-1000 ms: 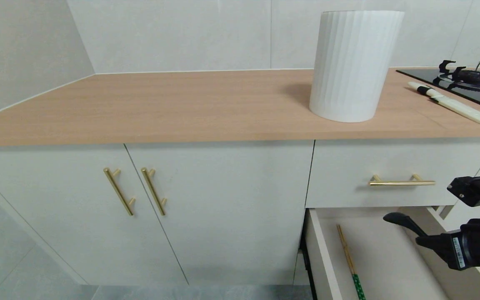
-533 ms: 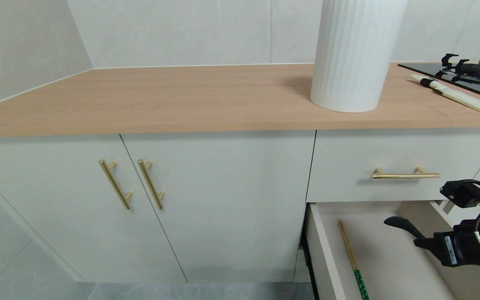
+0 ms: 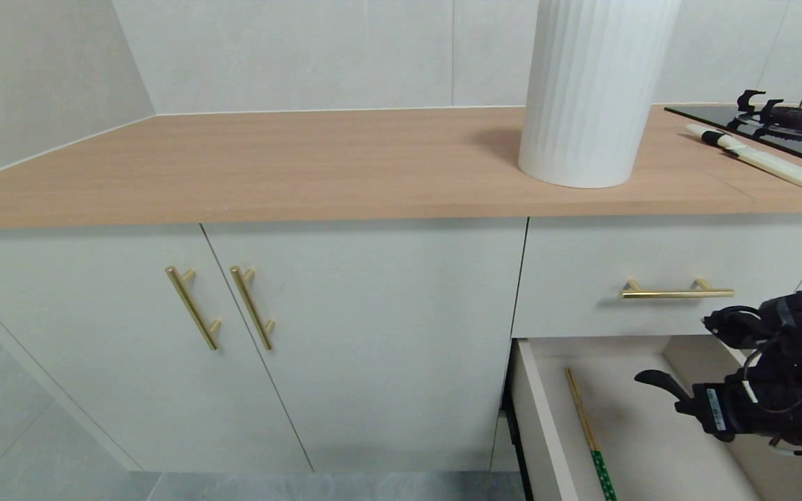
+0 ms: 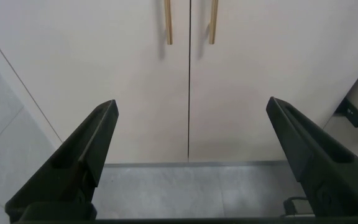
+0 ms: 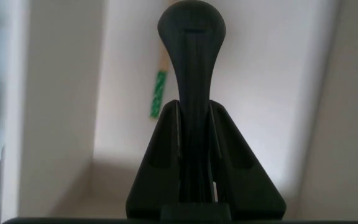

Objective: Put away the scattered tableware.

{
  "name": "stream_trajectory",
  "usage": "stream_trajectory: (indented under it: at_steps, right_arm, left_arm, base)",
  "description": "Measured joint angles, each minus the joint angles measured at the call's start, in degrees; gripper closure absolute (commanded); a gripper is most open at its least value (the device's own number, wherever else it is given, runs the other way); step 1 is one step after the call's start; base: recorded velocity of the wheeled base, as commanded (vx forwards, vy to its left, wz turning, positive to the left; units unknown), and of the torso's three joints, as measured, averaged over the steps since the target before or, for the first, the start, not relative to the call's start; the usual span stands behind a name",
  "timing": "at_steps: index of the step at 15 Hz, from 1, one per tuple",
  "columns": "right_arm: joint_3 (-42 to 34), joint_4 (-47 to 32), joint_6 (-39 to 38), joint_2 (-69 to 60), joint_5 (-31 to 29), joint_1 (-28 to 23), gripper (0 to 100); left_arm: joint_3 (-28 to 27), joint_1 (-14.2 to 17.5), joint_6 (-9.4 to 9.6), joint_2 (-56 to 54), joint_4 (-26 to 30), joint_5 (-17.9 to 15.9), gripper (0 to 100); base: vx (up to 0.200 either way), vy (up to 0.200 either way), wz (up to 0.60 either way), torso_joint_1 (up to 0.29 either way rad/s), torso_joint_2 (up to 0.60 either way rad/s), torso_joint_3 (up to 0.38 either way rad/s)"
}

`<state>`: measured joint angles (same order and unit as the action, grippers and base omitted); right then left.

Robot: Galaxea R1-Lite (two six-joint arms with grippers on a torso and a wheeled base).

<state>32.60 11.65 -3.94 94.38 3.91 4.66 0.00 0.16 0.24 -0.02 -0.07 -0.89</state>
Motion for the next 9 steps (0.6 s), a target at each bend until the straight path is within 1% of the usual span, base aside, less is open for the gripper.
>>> stream_trajectory:
  at_steps: [2,4,6,8,9]
  right_arm:
    - [0.4,3.8,-1.7,6.2,-2.6,0.0,100]
    - [0.5,8.9,-2.3,12.4,-3.7,-0.4,100]
    - [-0.4,16.2,-2.5,18.0,-4.2,-1.6,100]
    - [-2.8,29.4,-2.5,22.7,-4.2,-2.8,100]
    - [-3.9,32.2,-2.4,24.6,-4.3,-3.1,100]
  left_arm:
    - [0.0,0.0,0.02,0.0,0.0,0.0,0]
    - [0.0,0.0,0.02,0.0,0.0,0.0,0]
    - [0.0,0.0,0.02,0.0,0.0,0.0,0]
    - [0.0,0.0,0.0,0.0,0.0,0.0,0]
    - [0.0,0.0,0.02,0.0,0.0,0.0,0]
  base:
    - [0.0,0.0,0.0,0.0,0.0,0.0]
    - [0.0,0.0,0.0,0.0,0.0,0.0]
    - [0.0,0.0,0.0,0.0,0.0,0.0]
    - [0.0,0.0,0.0,0.0,0.0,0.0]
    - [0.0,0.0,0.0,0.0,0.0,0.0]
